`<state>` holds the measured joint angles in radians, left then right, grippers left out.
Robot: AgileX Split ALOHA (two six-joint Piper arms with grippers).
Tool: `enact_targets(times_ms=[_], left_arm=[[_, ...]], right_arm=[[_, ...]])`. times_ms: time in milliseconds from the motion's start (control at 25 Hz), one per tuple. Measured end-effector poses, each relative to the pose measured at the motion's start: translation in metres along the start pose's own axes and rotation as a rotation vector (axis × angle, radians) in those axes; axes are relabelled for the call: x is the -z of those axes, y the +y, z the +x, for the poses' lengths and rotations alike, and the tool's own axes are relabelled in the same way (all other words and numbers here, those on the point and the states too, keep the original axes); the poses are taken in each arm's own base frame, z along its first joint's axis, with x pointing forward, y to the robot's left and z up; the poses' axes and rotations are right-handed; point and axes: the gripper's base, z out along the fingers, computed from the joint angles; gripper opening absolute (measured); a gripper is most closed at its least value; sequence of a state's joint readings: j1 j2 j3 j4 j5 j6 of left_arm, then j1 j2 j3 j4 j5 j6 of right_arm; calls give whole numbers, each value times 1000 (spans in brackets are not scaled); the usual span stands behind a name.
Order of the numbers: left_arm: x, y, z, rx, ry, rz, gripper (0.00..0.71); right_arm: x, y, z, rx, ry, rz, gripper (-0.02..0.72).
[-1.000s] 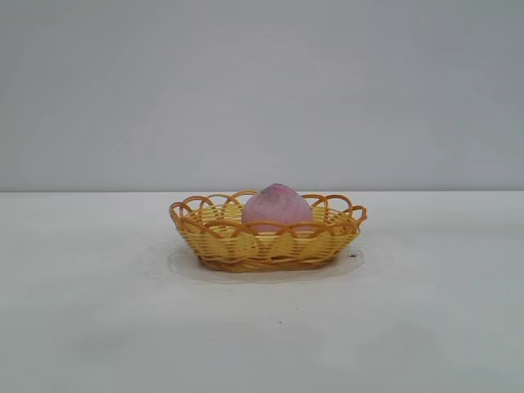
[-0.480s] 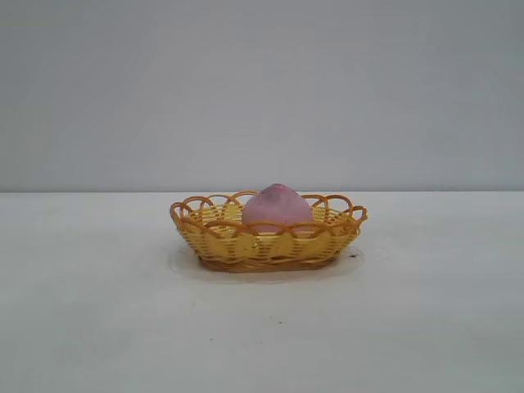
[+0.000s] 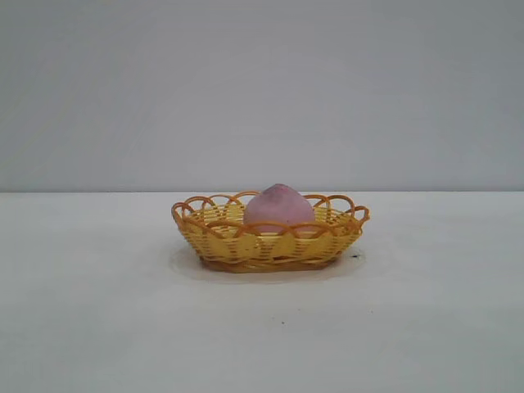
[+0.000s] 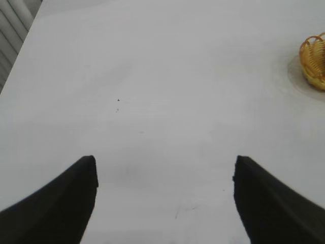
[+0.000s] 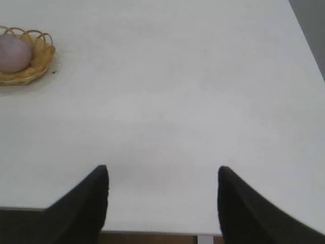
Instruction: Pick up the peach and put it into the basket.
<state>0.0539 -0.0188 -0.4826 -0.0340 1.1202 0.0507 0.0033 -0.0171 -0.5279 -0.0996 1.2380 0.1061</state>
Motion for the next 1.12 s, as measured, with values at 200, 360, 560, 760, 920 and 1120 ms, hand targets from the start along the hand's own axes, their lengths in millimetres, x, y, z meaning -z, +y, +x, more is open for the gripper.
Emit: enact_targets(times_ms=[200,360,560,760,920,1120], left_arm=[[0,0,0,0,0,0,495],[0,0,0,0,0,0,495],[0,0,0,0,0,0,495],[0,0,0,0,0,0,495],[0,0,0,0,0,0,495],[0,0,0,0,0,0,495]], right_arm=[[0,2,0,78,4,-80,403],[0,2,0,99,4,-100,403],[-1,2,0,125,4,-134,403],[-1,1,0,144,3,-140,403],[-2,2,-2,145,-23,-142,403],[-10,4,-2,147,-47,-148,403]])
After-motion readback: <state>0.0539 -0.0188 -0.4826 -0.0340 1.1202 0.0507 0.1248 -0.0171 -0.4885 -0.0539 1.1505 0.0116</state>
